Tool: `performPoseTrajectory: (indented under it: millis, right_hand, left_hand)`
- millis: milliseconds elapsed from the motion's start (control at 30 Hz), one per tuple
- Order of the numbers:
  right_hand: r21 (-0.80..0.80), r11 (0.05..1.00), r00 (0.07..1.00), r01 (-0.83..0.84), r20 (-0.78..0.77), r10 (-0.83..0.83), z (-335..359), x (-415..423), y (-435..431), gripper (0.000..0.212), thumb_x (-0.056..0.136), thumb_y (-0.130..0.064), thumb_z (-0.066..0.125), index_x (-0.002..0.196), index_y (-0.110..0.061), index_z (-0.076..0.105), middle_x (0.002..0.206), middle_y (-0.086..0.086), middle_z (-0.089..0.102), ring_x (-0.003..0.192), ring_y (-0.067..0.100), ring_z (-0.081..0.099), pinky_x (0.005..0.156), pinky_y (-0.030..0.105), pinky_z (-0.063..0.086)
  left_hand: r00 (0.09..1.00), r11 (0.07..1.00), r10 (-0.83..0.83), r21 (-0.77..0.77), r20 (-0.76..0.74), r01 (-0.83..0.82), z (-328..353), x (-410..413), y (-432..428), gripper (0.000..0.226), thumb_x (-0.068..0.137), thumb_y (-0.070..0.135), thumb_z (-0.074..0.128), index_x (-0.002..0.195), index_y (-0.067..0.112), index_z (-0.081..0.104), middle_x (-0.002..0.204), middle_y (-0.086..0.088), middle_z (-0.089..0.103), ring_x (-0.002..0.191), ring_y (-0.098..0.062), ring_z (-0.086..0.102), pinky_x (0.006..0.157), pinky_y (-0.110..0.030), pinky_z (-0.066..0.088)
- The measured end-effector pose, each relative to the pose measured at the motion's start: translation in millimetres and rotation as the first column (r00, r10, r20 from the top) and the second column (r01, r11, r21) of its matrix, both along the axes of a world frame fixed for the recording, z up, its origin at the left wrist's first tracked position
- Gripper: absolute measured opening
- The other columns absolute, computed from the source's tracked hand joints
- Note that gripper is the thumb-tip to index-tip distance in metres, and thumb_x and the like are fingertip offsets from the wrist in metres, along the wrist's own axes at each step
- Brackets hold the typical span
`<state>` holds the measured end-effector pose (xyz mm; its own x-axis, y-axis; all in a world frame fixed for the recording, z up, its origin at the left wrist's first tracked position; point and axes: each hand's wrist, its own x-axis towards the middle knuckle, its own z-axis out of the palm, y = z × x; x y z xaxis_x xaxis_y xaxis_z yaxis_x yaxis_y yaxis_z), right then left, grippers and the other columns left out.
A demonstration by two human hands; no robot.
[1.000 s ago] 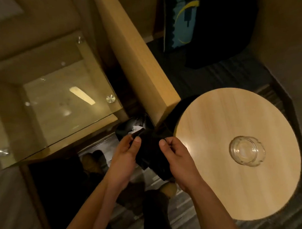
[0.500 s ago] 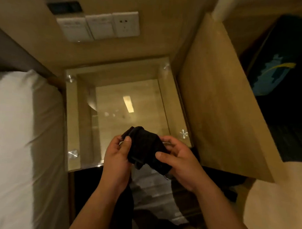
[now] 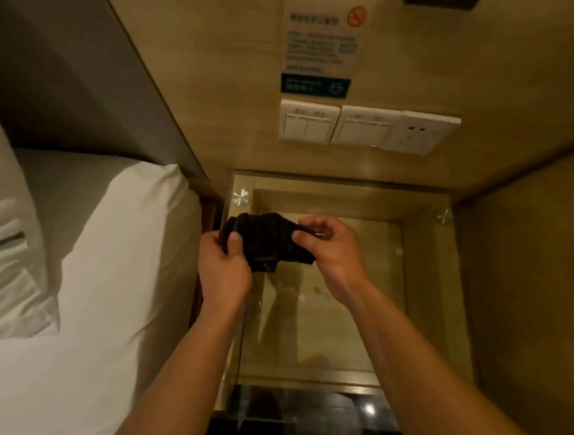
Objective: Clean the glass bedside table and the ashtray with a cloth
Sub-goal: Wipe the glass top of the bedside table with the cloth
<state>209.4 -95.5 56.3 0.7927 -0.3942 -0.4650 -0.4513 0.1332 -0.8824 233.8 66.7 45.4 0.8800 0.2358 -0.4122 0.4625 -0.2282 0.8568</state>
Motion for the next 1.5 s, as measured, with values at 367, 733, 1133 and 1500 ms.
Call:
performPoseTrajectory:
  millis: [367,733,1133,1500]
  right_hand:
    - [-0.354,0.922,0.987,-0.157,-0.026,0.158,-61,135,-16,0.025,0.092,-0.027,0.073,0.111,-0.012,0.068,0.104,0.002,0.068,0.104,0.022,0.067,0.092,0.040,0.056]
    - [-0.805,0.285,0.751,-0.520,-0.272,0.602,-89,0,-87,0.065,0.094,-0.056,0.059,0.148,-0.020,0.049,0.158,0.004,0.045,0.148,0.024,0.038,0.116,0.041,0.036]
    - [-0.816,0.008,0.673,-0.578,-0.472,0.569,-105,-21,-89,0.103,0.082,-0.086,0.041,0.162,-0.025,0.020,0.171,-0.003,0.012,0.158,0.016,0.003,0.127,0.042,0.011]
    - [-0.838,-0.008,0.699,-0.546,-0.461,0.547,-111,-20,-88,0.102,0.080,-0.083,0.045,0.160,-0.024,0.025,0.170,-0.002,0.019,0.158,0.017,0.010,0.126,0.044,0.015]
  left_hand:
    - [0.972,0.928,-0.221,0.291,-0.077,0.234,-60,144,19,0.034,0.103,0.034,0.056,0.110,0.001,0.063,0.102,-0.016,0.069,0.097,-0.031,0.067,0.076,-0.035,0.047]
    - [0.166,0.150,-0.984,0.816,0.068,0.558,-51,144,26,0.055,0.106,0.040,0.044,0.151,0.009,0.047,0.159,-0.018,0.042,0.146,-0.037,0.041,0.115,-0.055,0.039]
    - [-0.296,-0.350,-0.923,0.859,-0.247,0.374,-78,201,-4,0.061,0.106,0.047,0.021,0.164,0.030,0.019,0.174,0.000,0.013,0.160,-0.025,0.013,0.126,-0.048,0.016]
    - [-0.191,-0.220,-0.970,0.866,-0.148,0.449,-92,193,-3,0.075,0.093,0.030,0.041,0.165,0.020,0.021,0.172,-0.006,0.021,0.157,-0.024,0.023,0.124,-0.046,0.014]
